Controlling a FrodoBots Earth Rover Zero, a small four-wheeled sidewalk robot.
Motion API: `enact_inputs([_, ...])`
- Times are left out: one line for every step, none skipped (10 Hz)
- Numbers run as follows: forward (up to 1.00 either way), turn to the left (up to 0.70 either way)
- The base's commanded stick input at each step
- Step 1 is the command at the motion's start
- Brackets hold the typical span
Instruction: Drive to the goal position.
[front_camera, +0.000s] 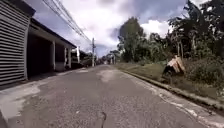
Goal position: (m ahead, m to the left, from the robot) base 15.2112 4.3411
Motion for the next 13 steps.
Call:
enact_inputs([0.70, 0.00])
enact_inputs([0.70, 0.00])
enact_inputs([0.70, 0.00])
enact_inputs([0.70, 0.00])
enact_inputs([0.70, 0.00])
enact_inputs([0.70, 0.23])
enact_inputs([0.70, 0.27])
enact_inputs([0.70, 0.27])
enact_inputs([0.70, 0.23])
enact_inputs([0.70, 0.00])
enact_inputs([0.70, 0.00])
enact_inputs([0.70, 0.20])
enact_inputs([0.70, 0.27])
